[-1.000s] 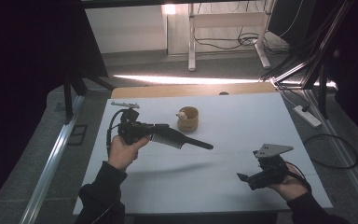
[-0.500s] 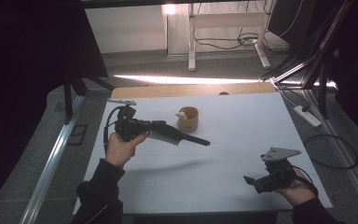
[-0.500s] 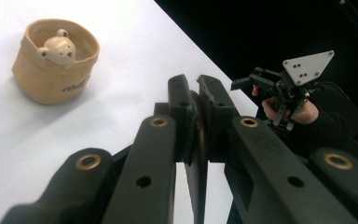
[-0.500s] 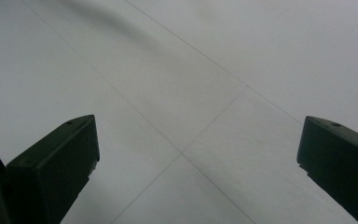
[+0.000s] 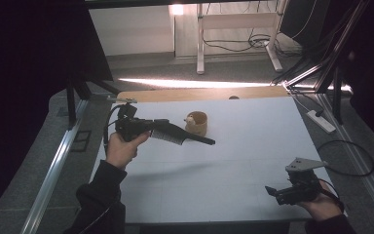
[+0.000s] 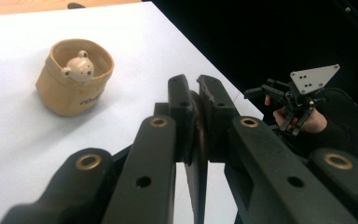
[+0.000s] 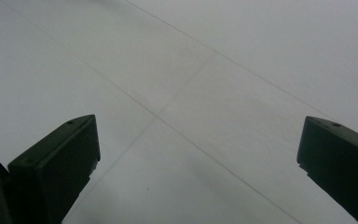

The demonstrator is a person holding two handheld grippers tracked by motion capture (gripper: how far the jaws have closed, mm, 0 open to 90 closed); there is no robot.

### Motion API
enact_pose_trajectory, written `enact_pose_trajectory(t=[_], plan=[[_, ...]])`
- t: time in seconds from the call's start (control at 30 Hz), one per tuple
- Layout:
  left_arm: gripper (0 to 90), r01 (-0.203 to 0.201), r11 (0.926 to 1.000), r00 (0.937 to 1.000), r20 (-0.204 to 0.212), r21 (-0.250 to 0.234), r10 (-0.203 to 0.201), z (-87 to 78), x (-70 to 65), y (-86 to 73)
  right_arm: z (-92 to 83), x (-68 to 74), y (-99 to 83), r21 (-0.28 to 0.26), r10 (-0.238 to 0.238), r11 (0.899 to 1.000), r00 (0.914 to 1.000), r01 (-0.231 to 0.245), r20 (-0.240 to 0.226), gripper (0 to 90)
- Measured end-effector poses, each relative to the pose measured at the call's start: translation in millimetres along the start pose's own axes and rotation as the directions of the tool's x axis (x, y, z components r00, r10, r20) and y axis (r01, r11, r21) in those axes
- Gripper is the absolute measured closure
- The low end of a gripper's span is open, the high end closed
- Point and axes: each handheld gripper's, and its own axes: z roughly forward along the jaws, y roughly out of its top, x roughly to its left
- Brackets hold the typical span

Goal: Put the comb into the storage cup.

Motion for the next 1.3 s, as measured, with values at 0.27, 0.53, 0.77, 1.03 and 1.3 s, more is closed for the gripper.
enact_pose_trajectory(t=[0.27,0.53,0.77,1.03,1.3], plan=[[83.5,-0.001,1.0000,0.9998,-0.019,-0.001,0.001,-3.1,2.3,7.8,-10.0,-2.7,-9.1,0.012,0.059,0.998,0.9980,-0.059,0.025,0.0],[83.4,0.007,0.9999,0.9995,-0.030,-0.011,-0.008,-7.6,5.4,13.2,-16.1,-1.1,-12.6,0.011,0.081,0.997,0.9961,-0.081,0.034,0.0],[83.4,0.009,0.9999,0.9983,-0.058,-0.013,-0.009,-10.4,8.4,21.6,-20.3,-0.9,-15.4,-0.003,0.091,0.996,0.9951,-0.091,0.038,0.0],[83.5,0.022,0.9995,0.9967,-0.078,-0.021,-0.023,-13.7,13.1,31.3,-21.0,1.0,-15.7,-0.012,0.074,0.997,0.9966,-0.073,0.038,0.0],[83.4,0.028,0.9993,0.9940,-0.105,-0.027,-0.030,-14.3,17.3,39.8,-21.2,1.0,-15.8,-0.016,0.076,0.997,0.9963,-0.075,0.042,0.0]])
